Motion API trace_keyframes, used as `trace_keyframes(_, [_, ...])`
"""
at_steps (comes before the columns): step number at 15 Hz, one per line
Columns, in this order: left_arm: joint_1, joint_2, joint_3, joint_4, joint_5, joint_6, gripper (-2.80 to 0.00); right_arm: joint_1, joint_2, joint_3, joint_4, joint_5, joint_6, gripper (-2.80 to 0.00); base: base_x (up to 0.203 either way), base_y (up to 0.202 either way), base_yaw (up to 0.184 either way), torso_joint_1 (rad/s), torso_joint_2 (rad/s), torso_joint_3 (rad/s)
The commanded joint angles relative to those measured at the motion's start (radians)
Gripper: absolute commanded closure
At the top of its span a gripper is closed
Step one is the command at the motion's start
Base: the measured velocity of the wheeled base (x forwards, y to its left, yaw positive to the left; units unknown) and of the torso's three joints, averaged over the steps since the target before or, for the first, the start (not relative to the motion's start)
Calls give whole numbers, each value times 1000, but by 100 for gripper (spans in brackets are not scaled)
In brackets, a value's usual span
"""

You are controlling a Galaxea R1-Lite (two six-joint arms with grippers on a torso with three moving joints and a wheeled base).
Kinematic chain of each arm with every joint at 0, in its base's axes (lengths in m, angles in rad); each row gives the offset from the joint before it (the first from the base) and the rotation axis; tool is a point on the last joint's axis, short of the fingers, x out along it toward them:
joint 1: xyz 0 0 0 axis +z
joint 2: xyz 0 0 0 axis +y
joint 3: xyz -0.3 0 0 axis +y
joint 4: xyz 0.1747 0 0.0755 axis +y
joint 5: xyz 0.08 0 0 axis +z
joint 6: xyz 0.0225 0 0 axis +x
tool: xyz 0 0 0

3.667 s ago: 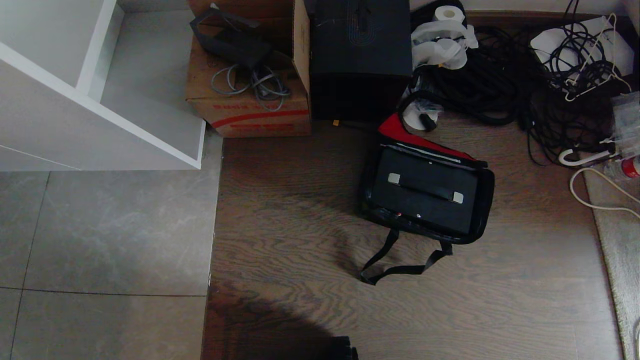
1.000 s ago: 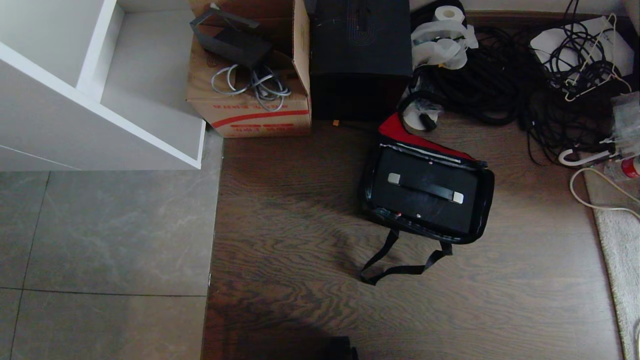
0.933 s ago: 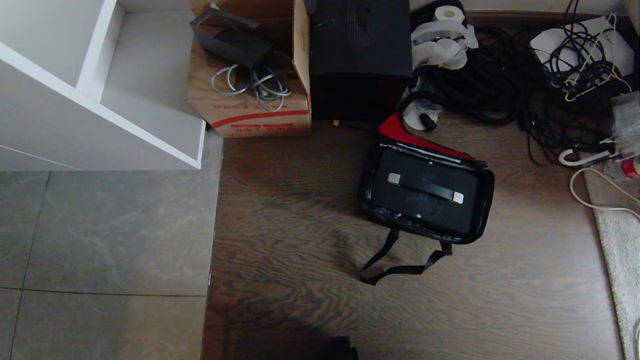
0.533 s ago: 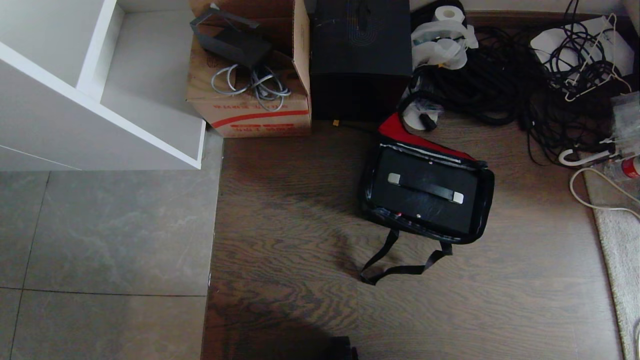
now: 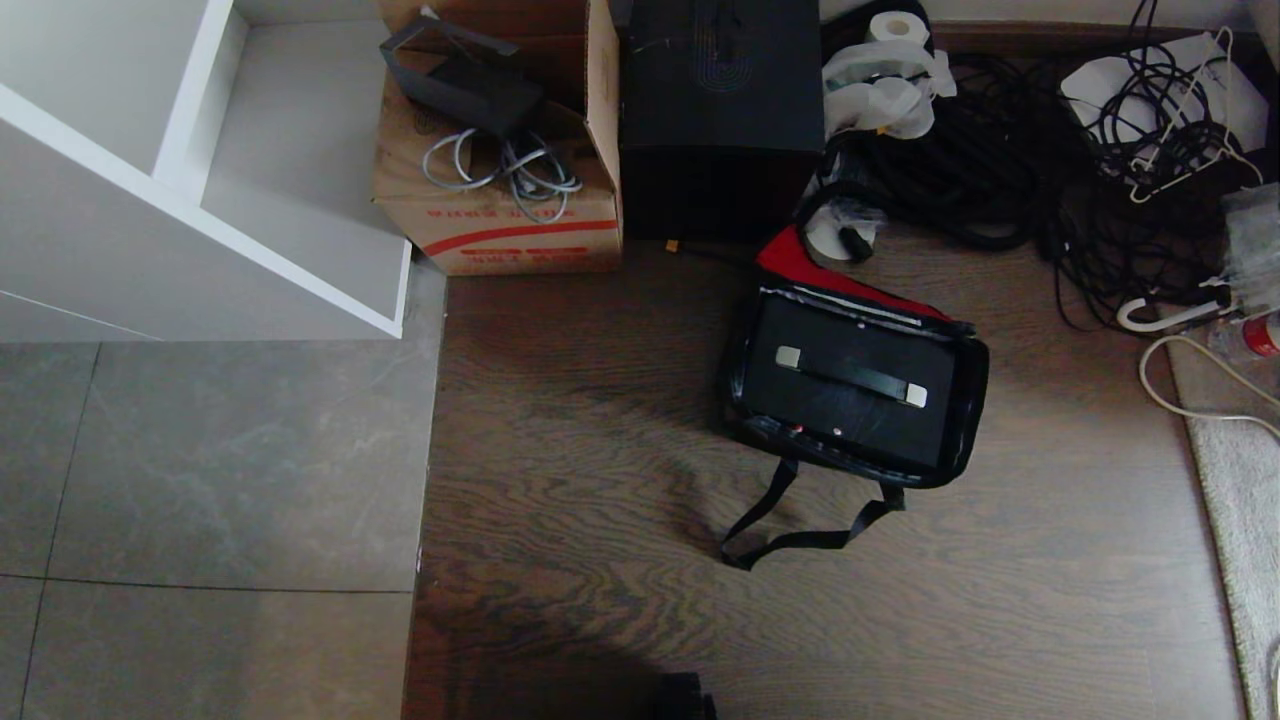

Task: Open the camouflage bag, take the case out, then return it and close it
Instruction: Grip the handle

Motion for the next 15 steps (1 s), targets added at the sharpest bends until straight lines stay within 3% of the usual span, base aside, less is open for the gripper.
trace_keyframes(1, [0,0,9,-1,0,0,0,0,2,0,0,1,-1,-280,0,0,0,0,0,0])
trace_keyframes(15, [0,0,9,-1,0,-2,0,0,2,0,0,1,-1,-280,0,0,0,0,0,0])
